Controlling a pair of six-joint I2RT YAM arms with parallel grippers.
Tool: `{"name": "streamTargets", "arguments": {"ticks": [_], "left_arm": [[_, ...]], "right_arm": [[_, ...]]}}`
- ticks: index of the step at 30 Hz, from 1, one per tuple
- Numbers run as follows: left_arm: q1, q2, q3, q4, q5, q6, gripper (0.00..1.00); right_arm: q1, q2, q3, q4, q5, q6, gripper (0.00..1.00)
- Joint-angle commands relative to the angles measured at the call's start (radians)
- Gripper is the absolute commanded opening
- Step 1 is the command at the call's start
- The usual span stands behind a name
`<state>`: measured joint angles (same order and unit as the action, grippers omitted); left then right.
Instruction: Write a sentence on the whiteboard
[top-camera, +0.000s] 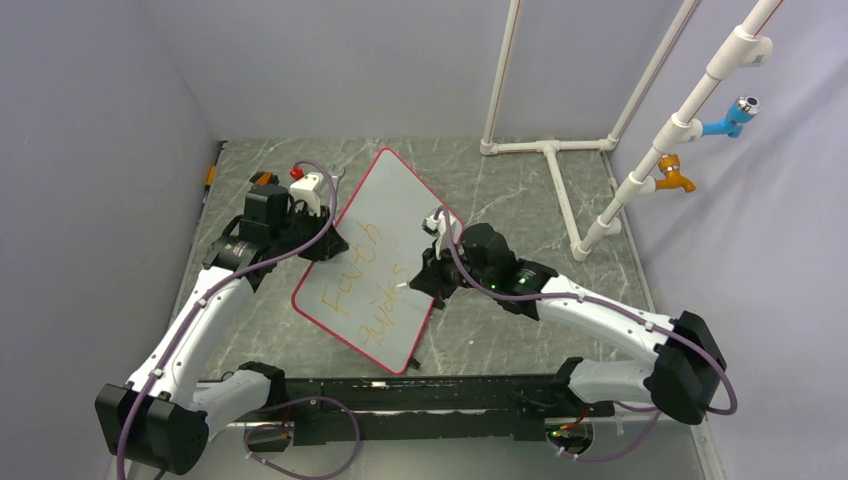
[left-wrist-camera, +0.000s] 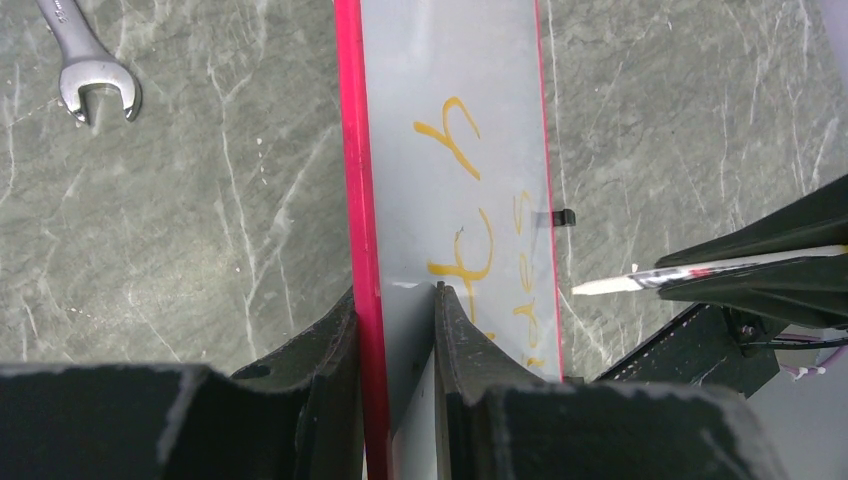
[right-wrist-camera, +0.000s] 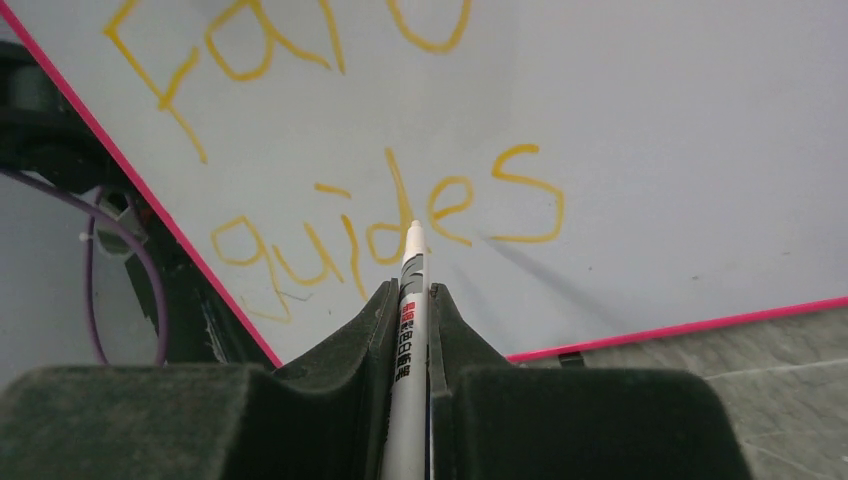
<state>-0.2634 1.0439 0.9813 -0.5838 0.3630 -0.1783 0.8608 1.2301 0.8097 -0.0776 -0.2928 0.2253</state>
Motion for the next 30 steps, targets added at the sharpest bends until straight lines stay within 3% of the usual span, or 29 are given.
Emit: {"name": "streamTargets", "arguments": {"ticks": [1, 9, 22, 30], "left_arm": [[0.002, -0.001, -0.002, 0.025, -0.109, 0.135, 0.00], [0.001, 0.058, 0.035, 0.009, -0.040, 0.147, 0.00], [-0.064, 0.186, 0.181, -0.094, -0.040, 0.198, 0.00], [-0.069, 0.124, 0.100, -0.079, -0.067, 0.206, 0.00]], "right_arm": [[-0.004, -0.083, 0.017, 0.066, 0.119, 0.029, 0.00], [-0.016, -0.107, 0.037, 0.012, 0.377, 0.037, 0.00], [-0.043, -0.082, 0.028, 0.031, 0.446, 0.016, 0.00], [-0.084, -0.063, 0.035, 0.041, 0.415, 0.011, 0.00]]}}
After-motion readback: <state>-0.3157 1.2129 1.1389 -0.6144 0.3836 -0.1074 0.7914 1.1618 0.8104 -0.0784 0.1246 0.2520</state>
